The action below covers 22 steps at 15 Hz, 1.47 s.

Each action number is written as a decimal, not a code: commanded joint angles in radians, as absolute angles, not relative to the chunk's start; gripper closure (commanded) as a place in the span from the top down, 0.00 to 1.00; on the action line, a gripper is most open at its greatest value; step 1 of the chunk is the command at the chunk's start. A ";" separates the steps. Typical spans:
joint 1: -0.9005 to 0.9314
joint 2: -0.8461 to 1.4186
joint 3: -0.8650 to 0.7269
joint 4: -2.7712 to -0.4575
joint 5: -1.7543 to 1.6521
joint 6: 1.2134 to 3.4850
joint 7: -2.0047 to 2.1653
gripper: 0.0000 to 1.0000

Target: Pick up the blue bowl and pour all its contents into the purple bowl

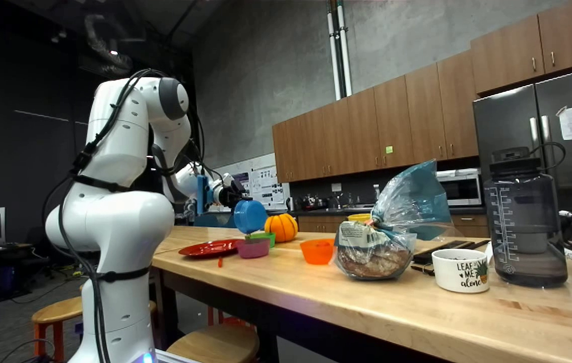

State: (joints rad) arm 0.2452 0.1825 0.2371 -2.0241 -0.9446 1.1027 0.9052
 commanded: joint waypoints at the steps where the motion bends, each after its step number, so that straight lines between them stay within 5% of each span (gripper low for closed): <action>1: 0.266 0.223 0.233 -1.973 -0.962 1.041 0.900 0.01; 22: 0.285 0.258 0.237 -1.994 -1.025 0.999 0.919 0.01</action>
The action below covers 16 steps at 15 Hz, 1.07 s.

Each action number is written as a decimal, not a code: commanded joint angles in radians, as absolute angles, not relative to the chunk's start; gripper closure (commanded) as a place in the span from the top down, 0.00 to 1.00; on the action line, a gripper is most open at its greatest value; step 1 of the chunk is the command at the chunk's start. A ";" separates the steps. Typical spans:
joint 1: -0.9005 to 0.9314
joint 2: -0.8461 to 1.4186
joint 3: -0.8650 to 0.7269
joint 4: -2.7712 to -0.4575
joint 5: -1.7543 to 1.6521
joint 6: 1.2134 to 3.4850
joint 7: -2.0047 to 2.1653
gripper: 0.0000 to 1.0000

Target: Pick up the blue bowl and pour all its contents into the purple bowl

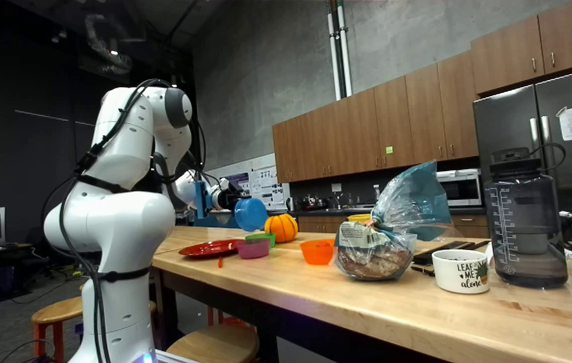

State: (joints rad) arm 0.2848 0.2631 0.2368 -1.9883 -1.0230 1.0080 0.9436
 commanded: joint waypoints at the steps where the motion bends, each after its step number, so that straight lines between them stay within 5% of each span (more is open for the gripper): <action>1: 0.280 0.254 0.238 -1.992 -1.007 1.019 0.924 0.01; 16: 0.063 0.021 0.067 -1.904 -0.701 1.423 0.904 0.01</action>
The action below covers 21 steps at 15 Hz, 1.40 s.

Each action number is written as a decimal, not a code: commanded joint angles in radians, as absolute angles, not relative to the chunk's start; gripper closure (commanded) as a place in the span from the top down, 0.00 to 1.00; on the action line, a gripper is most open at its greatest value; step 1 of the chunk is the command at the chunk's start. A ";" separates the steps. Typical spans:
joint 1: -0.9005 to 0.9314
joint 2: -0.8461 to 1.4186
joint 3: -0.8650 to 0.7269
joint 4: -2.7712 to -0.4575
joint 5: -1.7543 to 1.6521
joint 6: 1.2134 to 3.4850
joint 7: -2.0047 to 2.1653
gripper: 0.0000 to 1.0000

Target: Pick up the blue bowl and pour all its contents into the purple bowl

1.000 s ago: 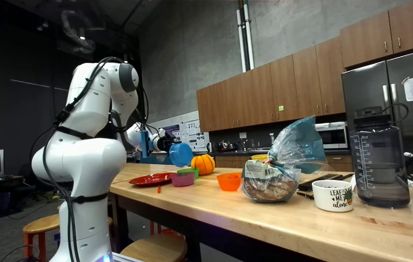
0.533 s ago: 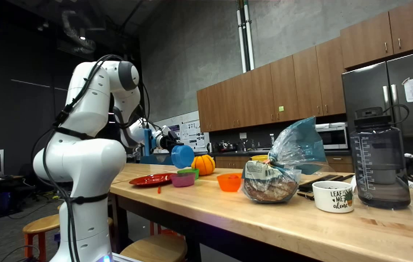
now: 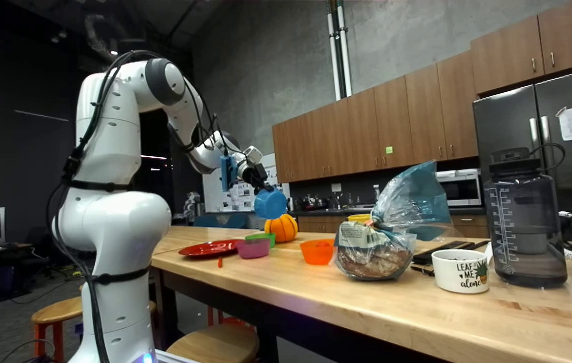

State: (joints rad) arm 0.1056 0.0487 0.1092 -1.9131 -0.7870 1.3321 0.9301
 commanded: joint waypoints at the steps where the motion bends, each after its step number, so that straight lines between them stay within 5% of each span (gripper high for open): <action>1: 0.047 0.021 0.050 -1.902 -0.666 1.463 0.905 0.01; 21: -0.154 -0.035 -0.162 -2.135 0.253 2.283 0.704 0.01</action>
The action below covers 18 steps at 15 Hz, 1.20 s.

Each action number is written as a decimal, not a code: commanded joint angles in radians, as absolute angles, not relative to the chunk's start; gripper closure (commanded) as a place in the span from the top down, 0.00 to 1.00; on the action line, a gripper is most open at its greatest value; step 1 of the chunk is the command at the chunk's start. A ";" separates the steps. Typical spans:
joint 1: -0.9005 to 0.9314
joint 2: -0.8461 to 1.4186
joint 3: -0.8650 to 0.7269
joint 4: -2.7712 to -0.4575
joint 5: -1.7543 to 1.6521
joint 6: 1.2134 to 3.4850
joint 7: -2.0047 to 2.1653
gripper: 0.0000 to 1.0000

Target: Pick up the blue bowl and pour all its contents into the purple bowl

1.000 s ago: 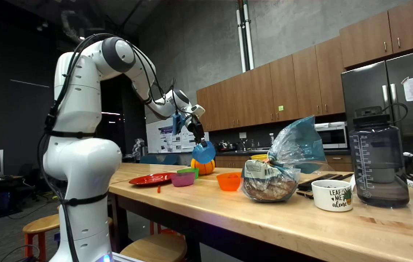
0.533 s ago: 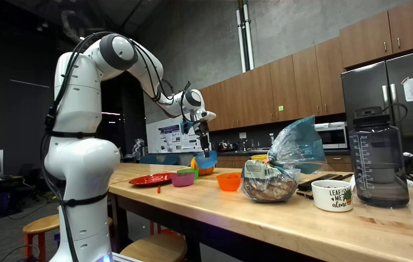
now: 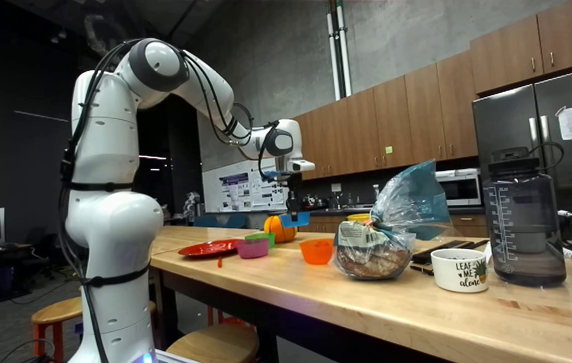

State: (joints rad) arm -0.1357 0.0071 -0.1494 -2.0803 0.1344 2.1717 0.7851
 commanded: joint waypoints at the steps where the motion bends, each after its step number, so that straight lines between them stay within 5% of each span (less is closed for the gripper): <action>1: -0.155 -0.036 -0.163 -2.148 0.303 2.340 0.666 0.01; 6: -0.143 -0.039 -0.151 -2.206 0.532 2.534 0.460 0.01; 18: -0.160 -0.161 -0.142 -2.257 0.156 2.239 0.704 0.01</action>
State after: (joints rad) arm -0.1508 -0.1406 -0.1519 -2.2189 0.1426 2.2803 0.6985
